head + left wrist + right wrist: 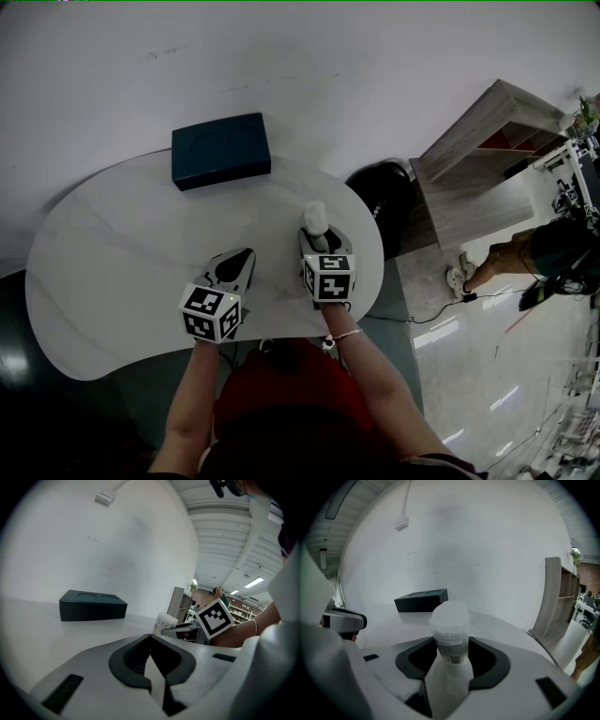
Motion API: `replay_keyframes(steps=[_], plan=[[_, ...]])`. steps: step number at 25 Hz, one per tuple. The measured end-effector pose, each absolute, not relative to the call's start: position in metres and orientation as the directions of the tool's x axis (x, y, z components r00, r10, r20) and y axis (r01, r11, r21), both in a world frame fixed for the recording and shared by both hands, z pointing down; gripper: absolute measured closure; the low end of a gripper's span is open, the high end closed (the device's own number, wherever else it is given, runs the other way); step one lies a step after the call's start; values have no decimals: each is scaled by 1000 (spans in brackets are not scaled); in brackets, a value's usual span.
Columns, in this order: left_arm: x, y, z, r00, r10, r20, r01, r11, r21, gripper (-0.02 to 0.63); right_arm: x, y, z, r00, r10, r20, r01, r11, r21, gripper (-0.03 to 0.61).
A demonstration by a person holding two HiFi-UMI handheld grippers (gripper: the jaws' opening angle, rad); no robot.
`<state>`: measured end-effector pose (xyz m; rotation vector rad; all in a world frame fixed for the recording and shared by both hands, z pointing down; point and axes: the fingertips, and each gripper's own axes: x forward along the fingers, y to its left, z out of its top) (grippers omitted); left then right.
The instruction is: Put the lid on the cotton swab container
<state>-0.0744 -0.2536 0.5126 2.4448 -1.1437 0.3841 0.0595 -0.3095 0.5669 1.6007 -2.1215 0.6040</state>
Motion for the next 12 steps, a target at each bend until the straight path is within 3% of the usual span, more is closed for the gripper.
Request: replay_keyframes(steps=[12], plan=[[-76,-247,509,624,-670,403,-779,-578,245,591,63,-297,560,-276,-787,551,-959,264,-103,373]])
